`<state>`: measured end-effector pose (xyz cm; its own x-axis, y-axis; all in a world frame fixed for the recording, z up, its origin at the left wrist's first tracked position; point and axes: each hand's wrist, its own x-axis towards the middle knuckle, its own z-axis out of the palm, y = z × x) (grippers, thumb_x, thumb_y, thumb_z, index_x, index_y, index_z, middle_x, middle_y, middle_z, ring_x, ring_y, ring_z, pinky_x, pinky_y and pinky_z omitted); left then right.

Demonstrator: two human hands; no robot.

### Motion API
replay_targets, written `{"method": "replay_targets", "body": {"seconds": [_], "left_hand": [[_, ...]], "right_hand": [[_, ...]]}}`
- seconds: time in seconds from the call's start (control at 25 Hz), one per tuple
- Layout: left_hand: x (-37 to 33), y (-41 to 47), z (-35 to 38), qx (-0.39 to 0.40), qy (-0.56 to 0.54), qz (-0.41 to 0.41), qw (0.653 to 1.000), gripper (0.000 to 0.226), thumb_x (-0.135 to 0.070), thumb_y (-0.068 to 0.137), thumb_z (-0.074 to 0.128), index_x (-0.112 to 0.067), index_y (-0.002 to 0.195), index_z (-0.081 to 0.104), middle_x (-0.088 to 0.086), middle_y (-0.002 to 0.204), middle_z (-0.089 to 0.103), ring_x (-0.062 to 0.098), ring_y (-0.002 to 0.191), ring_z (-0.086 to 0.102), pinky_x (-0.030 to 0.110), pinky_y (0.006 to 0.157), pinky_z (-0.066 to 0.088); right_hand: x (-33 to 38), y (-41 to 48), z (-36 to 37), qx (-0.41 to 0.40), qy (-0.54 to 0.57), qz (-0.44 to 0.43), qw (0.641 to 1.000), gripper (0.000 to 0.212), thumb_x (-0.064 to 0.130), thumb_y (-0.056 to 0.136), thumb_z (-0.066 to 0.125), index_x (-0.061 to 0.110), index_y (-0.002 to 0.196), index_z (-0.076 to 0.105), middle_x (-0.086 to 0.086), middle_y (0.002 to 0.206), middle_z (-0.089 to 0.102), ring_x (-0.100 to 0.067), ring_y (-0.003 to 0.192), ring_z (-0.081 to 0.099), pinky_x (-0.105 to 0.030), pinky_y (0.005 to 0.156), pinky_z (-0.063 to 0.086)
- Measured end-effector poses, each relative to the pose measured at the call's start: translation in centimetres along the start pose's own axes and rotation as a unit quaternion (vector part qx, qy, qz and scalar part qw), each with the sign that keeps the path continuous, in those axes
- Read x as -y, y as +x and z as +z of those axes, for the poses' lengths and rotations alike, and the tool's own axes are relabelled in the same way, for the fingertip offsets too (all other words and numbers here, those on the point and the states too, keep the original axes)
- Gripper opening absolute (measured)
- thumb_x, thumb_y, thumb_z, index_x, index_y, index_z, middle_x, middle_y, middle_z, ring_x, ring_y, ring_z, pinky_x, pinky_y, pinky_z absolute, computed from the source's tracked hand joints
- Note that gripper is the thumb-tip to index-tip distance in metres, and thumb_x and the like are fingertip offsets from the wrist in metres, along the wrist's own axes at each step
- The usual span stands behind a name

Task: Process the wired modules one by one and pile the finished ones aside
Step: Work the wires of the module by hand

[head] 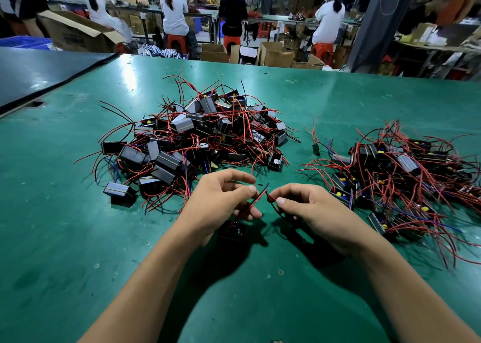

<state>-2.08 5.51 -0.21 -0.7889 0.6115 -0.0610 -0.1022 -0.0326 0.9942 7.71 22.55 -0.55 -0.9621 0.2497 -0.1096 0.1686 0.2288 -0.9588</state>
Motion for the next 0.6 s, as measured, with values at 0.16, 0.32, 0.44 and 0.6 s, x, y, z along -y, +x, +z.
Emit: {"method": "replay_targets", "body": {"seconds": [0.16, 0.32, 0.44, 0.6], "left_hand": [[-0.05, 0.12, -0.01, -0.006, 0.021, 0.004, 1.000, 0.009, -0.011, 0.092, 0.066, -0.010, 0.100, 0.069, 0.007, 0.080, 0.075, 0.015, 0.057, 0.063, 0.020, 0.053, 0.050], [0.04, 0.11, 0.12, -0.001, 0.035, 0.010, 0.999, 0.009, -0.014, 0.091, 0.068, -0.013, 0.099, 0.072, 0.005, 0.083, 0.076, 0.015, 0.064, 0.061, 0.025, 0.060, 0.051], [0.06, 0.02, 0.19, -0.020, 0.039, 0.033, 0.998, 0.009, -0.008, 0.090, 0.068, -0.013, 0.095, 0.074, 0.004, 0.077, 0.074, 0.013, 0.061, 0.062, 0.023, 0.058, 0.053], [0.13, 0.09, 0.44, -0.028, 0.062, 0.039, 0.997, 0.013, -0.009, 0.092, 0.064, -0.015, 0.095, 0.075, -0.001, 0.072, 0.071, 0.010, 0.062, 0.060, 0.023, 0.061, 0.050]], "right_hand": [[-0.05, 0.35, 0.06, -0.046, 0.004, 0.002, 0.999, 0.013, 0.008, 0.099, 0.059, 0.015, 0.097, 0.070, 0.011, 0.070, 0.066, 0.002, 0.055, 0.050, -0.010, 0.054, 0.041], [0.10, 0.42, 0.12, -0.055, 0.025, 0.012, 0.998, 0.010, 0.011, 0.099, 0.059, 0.015, 0.094, 0.067, 0.008, 0.069, 0.066, -0.005, 0.058, 0.049, -0.013, 0.054, 0.041], [0.21, 0.17, 0.19, -0.033, 0.023, -0.001, 0.999, 0.007, 0.017, 0.099, 0.061, 0.015, 0.094, 0.066, 0.010, 0.069, 0.064, -0.008, 0.062, 0.048, -0.018, 0.058, 0.040], [0.36, 0.05, 0.32, -0.013, 0.047, -0.021, 0.999, 0.006, 0.017, 0.098, 0.061, 0.015, 0.093, 0.065, 0.011, 0.068, 0.062, -0.007, 0.061, 0.046, -0.020, 0.058, 0.037]]}}
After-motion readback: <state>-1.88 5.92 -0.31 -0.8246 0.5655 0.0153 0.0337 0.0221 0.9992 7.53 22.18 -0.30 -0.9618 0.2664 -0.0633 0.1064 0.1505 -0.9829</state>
